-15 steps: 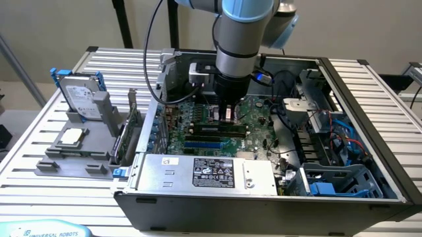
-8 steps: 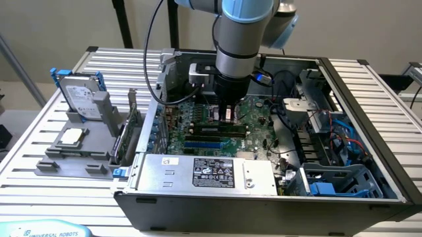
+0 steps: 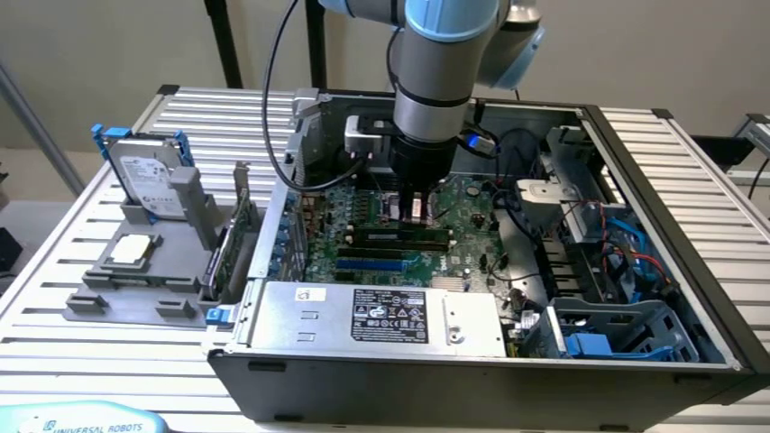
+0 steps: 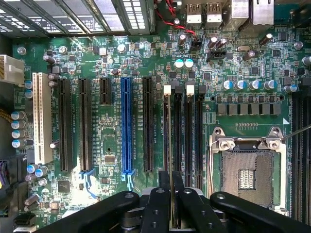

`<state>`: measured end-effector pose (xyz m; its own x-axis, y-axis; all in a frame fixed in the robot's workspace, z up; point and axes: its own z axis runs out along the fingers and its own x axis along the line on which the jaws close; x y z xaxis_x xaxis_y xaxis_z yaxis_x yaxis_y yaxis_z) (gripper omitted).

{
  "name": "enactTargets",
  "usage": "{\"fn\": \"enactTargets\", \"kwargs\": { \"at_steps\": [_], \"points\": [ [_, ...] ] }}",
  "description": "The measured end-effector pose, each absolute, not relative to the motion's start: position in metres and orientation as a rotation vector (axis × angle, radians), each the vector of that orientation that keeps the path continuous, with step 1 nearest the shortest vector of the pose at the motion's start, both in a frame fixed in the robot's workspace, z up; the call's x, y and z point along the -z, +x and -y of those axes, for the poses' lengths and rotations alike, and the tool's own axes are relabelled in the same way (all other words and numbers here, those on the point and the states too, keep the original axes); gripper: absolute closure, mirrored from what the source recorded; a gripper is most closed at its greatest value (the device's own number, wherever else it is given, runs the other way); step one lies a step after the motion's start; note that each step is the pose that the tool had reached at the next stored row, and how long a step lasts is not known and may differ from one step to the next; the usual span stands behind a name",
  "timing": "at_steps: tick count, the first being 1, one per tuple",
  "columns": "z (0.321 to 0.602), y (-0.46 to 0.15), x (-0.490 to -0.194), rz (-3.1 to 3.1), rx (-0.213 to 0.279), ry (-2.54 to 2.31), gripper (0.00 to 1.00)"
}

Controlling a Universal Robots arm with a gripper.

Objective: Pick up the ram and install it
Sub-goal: 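Insert the ram into the slot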

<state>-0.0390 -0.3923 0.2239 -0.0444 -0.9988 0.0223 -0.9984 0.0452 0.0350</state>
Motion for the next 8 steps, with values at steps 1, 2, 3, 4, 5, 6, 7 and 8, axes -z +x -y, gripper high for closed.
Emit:
{"fn": "enactTargets", "kwargs": {
  "at_steps": [1, 2, 3, 4, 5, 6, 7, 8],
  "points": [
    [0.3923, -0.0390, -0.2239, 2.241, 0.015, 2.143, 0.87],
    [0.3923, -0.0390, -0.2238, 2.241, 0.015, 2.143, 0.87],
    [0.3923, -0.0390, -0.2236, 2.241, 0.015, 2.143, 0.87],
    [0.3923, -0.0390, -0.2235, 2.241, 0.015, 2.143, 0.87],
    [0.3923, -0.0390, -0.2234, 2.241, 0.015, 2.143, 0.87],
    [0.3923, -0.0390, -0.2233, 2.242, 0.015, 2.143, 0.85],
    [0.3923, -0.0390, -0.2233, 2.241, 0.015, 2.143, 0.79],
    [0.3923, -0.0390, -0.2233, 2.241, 0.015, 2.143, 0.79]
  ]
}}
